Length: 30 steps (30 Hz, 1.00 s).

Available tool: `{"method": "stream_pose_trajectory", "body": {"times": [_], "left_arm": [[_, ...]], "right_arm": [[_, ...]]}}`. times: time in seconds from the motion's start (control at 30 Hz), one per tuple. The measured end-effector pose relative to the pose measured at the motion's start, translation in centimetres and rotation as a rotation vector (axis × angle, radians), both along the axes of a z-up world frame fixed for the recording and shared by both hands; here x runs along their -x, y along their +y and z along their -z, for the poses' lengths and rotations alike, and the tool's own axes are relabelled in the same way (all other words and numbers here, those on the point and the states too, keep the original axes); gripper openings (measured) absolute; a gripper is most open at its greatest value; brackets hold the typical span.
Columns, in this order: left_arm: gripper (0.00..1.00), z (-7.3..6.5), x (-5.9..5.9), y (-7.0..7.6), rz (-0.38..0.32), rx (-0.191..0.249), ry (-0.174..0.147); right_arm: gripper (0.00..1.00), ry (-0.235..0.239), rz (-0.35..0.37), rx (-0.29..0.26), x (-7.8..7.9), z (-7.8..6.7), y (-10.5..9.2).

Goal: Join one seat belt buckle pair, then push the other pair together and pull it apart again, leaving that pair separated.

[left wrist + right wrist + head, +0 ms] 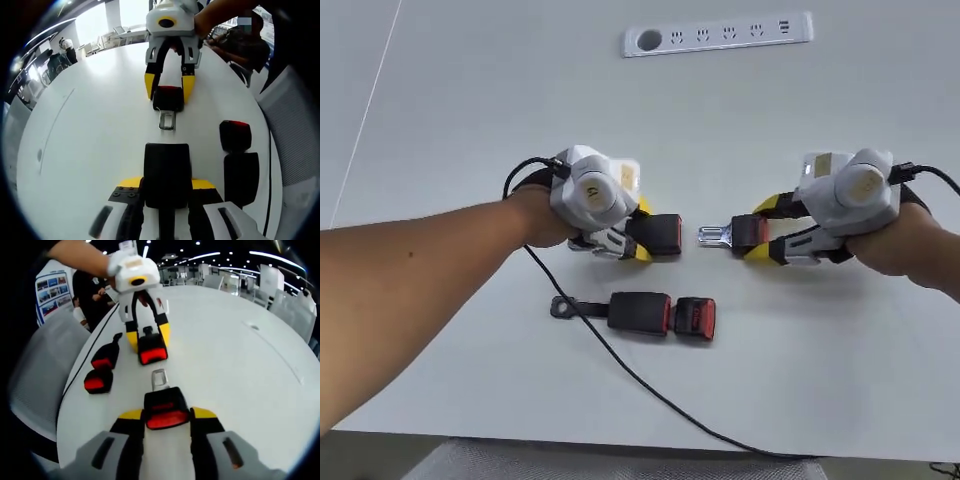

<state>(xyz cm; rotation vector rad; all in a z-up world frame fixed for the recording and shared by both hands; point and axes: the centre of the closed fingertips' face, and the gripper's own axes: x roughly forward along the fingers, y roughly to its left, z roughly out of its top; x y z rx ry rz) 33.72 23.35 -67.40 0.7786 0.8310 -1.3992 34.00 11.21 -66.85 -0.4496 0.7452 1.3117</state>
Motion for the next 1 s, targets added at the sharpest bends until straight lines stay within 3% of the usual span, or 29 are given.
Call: {"method": "stream_pose_trajectory", "body": {"times": [0.53,1.0], "left_arm": [[0.35,0.0,-0.1,0.2,-0.003,-0.033,-0.002],[0.35,0.0,-0.1,0.2,0.0,-0.063,-0.003]], "right_arm": [[0.35,-0.007,0.033,0.024,-0.2,0.5,-4.3],[0.36,0.006,0.071,0.04,1.4,0.3,-8.8]]}}
